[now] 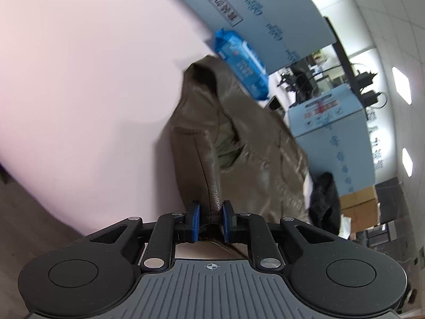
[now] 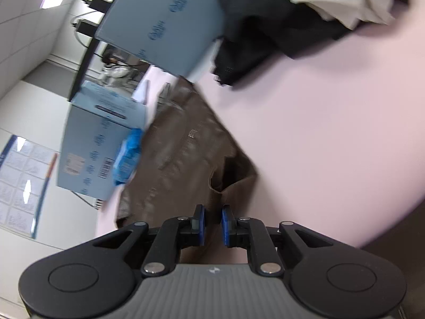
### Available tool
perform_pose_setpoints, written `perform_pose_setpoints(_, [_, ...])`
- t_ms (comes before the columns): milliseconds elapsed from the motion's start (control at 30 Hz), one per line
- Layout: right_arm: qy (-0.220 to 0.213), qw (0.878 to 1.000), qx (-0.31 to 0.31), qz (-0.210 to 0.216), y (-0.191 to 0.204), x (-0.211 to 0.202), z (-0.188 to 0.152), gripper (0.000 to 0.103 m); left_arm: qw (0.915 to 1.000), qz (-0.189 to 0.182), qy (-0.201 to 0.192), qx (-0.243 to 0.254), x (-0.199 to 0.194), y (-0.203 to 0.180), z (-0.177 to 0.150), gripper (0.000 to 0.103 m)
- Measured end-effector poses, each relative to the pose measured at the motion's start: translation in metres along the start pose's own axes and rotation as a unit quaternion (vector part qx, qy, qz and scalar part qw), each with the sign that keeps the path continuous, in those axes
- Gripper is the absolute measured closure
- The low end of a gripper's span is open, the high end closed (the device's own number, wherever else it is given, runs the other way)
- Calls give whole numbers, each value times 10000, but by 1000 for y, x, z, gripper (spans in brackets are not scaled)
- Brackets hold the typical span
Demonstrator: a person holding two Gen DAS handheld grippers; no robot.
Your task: Fold clothes
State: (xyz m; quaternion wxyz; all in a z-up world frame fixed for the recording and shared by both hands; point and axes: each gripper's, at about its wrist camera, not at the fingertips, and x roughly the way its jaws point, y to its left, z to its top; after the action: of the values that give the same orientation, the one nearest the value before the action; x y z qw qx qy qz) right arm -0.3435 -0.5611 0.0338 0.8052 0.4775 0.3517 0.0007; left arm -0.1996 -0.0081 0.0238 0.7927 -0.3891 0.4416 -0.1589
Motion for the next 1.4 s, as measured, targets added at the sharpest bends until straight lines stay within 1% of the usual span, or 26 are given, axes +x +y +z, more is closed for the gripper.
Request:
perform_pose_setpoints(100, [-21,9999,-33,115,8,10,15,89,9998,-71,-138,-132,3,-3,10,87])
perform_pose_setpoints(233, [-48,9998,-36,188,15,34,36,89,9987,-104,-308,-383,10,-5,22,87])
perform_pose_setpoints(367, [-71,9998,-52,190,22,61,52,89,9976,68,-406,-557,19,-8,30,87])
perform_pose_setpoints(467, [-89,9998,37,167,22,76,60,89,9955,304,-450,-778,29,-9,38,87])
perform_pose_setpoints(567, [-74,9999,84,-48,17,95,64,89,9929,576,-404,-962,43,-6,46,87])
perform_pose_setpoints(700, [-45,9993,196,-305,7,110,63,89,9900,773,-347,-1124,57,-4,52,86])
perform_pose_setpoints(767, [-21,9990,205,-409,5,115,61,87,9890,826,-309,-1191,64,-3,54,86])
perform_pose_setpoints(867, [7,9990,207,-391,4,114,62,83,9880,819,-245,-1289,66,0,57,84])
perform_pose_setpoints(900, [-16,9991,72,-407,9,110,63,81,9882,777,-235,-1298,64,0,58,84])
perform_pose_setpoints(967, [-141,9978,-403,-499,22,96,65,74,9883,663,-264,-1347,60,2,59,80])
perform_pose_setpoints(1067, [-389,9908,-1123,-647,44,75,64,72,9879,658,-280,-1377,61,3,59,80])
perform_pose_setpoints(1167, [-616,9763,-1850,-942,68,64,56,72,9889,825,-251,-1207,66,-4,58,80])
perform_pose_setpoints(1233, [-765,9656,-2186,-1179,80,63,54,73,9888,915,-221,-1158,70,-6,57,80])
perform_pose_setpoints(1267, [-864,9619,-2238,-1313,84,62,56,73,9887,906,-219,-1178,70,-5,57,80])
perform_pose_setpoints(1333, [-1112,9637,-1950,-1444,79,59,67,72,9880,875,-214,-1256,70,-3,58,80])
perform_pose_setpoints(1367, [-1150,9657,-1821,-1450,76,58,72,74,9875,862,-208,-1305,70,-1,59,80])
perform_pose_setpoints(1400, [-1110,9678,-1840,-1312,76,56,74,74,9873,867,-209,-1318,70,-1,59,80])
